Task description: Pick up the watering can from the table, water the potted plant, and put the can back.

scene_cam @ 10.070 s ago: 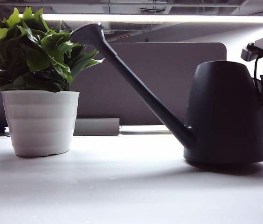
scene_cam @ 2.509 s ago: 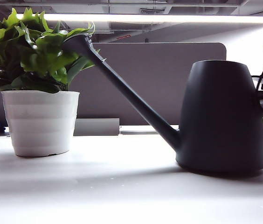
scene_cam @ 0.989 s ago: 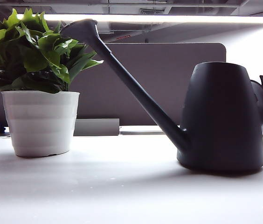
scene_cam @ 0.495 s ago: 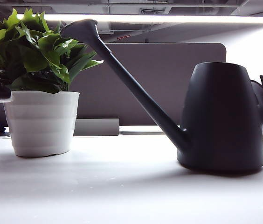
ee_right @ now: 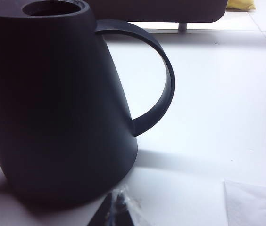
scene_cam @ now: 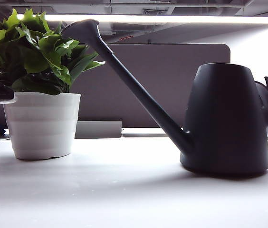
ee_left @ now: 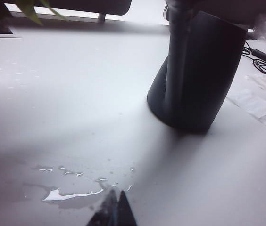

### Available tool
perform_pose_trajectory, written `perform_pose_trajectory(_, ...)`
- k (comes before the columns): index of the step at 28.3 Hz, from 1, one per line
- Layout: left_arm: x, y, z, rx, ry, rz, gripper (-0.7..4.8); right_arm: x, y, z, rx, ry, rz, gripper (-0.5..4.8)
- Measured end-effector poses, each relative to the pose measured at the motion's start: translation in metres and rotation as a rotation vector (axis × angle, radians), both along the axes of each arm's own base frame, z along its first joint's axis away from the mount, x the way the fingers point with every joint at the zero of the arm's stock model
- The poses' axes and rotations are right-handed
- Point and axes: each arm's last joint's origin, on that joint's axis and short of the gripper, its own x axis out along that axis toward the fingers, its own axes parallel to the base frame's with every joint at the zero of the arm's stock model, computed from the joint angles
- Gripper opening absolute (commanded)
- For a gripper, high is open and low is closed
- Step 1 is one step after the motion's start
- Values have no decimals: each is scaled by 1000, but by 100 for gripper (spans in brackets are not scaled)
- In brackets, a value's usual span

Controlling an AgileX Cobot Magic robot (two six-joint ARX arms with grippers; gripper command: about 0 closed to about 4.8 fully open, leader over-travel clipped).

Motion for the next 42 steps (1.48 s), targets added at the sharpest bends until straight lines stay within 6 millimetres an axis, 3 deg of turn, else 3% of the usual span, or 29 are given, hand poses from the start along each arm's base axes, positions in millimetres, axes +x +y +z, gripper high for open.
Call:
perform_pose_trajectory(9,0,0,0,-2,-2,4,-5,0,0,0,0,0,-1,-5)
perform_pose_trajectory(14,7,13,2,-20,-16,99,-5,0,0,0,0,0,-1,-5)
perform_pose_trajectory(24,20,64,7,-42,-80,592,-6,0,-2,0,0,0,-21,-5)
perform_pose_trajectory(29,18,78,9,-43,-110,736,-6,2,-9,0,0,0,-100,-5)
perform_pose_trajectory(42,18,77,9,-45,-113,726,-5,2,-22,0,0,0,-234,-5)
